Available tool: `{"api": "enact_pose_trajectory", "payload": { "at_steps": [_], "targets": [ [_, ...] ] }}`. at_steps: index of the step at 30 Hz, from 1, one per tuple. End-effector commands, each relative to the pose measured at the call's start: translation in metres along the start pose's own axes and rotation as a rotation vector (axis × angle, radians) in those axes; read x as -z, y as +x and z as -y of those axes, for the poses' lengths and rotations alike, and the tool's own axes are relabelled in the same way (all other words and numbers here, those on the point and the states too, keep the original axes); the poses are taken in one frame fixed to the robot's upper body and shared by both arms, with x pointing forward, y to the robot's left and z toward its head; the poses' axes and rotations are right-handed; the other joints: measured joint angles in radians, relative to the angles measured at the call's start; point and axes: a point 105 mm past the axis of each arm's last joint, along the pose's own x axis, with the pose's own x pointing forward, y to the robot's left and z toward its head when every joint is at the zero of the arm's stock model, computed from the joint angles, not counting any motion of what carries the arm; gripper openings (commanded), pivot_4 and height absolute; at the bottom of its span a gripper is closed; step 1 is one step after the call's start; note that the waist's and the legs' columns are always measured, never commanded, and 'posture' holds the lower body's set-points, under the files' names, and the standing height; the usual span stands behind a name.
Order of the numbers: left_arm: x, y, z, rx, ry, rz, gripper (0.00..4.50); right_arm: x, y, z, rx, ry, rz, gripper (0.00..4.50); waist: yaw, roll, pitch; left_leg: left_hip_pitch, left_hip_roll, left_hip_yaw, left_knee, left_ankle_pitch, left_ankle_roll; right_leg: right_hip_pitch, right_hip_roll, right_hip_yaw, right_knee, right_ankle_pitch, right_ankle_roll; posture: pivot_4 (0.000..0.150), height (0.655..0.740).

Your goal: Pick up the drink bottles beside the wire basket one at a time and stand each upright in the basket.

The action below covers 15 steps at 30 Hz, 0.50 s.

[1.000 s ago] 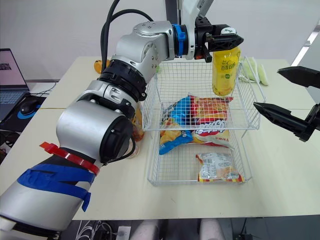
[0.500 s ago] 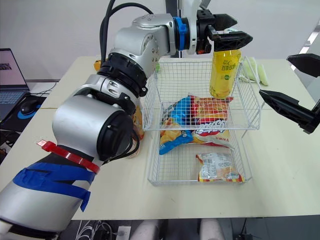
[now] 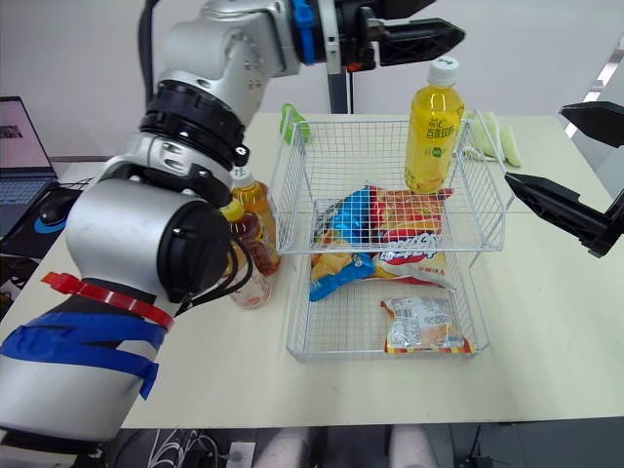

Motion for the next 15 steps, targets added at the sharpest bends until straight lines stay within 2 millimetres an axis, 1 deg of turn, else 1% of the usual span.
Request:
{"api": "enact_pose_trajectory", "payload": {
  "at_steps": [1, 2, 7, 9, 11, 13, 15],
  "targets": [
    [-0.019, -0.017, 0.009, 0.053, 0.059, 0.003, 4.47, -0.010, -0.002, 0.003, 0.015, -0.044, 0.020, 4.50, 0.000, 0.000, 0.000, 0.000, 0.000, 0.000, 0.000, 0.000, 0.000, 0.000, 0.000, 0.000, 0.000, 0.000, 0.000, 0.150, 0.7400],
    [-0.021, -0.024, 0.010, 0.053, 0.054, 0.003, 4.47, -0.010, -0.002, 0.003, 0.011, -0.044, 0.019, 4.50, 0.000, 0.000, 0.000, 0.000, 0.000, 0.000, 0.000, 0.000, 0.000, 0.000, 0.000, 0.000, 0.001, 0.000, 0.000, 0.150, 0.7400],
    [-0.022, -0.076, 0.011, -0.036, 0.058, -0.018, 4.47, -0.011, 0.001, -0.006, -0.056, -0.038, 0.010, 4.50, -0.005, 0.000, 0.000, 0.001, 0.001, -0.001, 0.000, 0.000, 0.000, -0.001, 0.001, 0.003, 0.002, 0.000, 0.000, 0.150, 0.7400],
    [-0.023, -0.097, 0.008, -0.112, 0.042, -0.022, 4.47, -0.011, 0.001, -0.009, -0.093, -0.033, 0.007, 4.50, -0.003, 0.000, 0.000, 0.003, 0.001, -0.001, 0.000, 0.000, 0.000, -0.001, 0.001, 0.005, 0.003, 0.000, 0.000, 0.150, 0.7400],
    [-0.019, -0.122, 0.008, -0.184, 0.056, -0.056, 4.47, -0.010, 0.003, -0.014, -0.142, -0.019, -0.004, 4.50, -0.003, 0.000, 0.000, 0.004, 0.001, -0.001, 0.000, 0.000, 0.000, -0.001, 0.001, 0.006, 0.003, 0.000, 0.000, 0.150, 0.7400],
    [-0.016, -0.143, 0.009, -0.248, 0.046, -0.079, 4.47, -0.008, 0.006, -0.018, -0.188, -0.011, -0.015, 4.50, -0.003, 0.000, 0.000, 0.006, 0.001, 0.001, 0.000, 0.000, 0.000, 0.000, 0.001, 0.009, 0.004, 0.000, 0.000, 0.150, 0.7400],
    [-0.013, -0.170, 0.010, -0.328, 0.044, -0.110, 4.47, -0.008, 0.012, -0.022, -0.245, -0.011, -0.009, 4.50, -0.004, 0.000, 0.000, 0.007, 0.002, 0.001, 0.000, 0.000, 0.000, 0.000, 0.002, 0.010, 0.005, 0.000, 0.000, 0.150, 0.7400]
  ]
}}
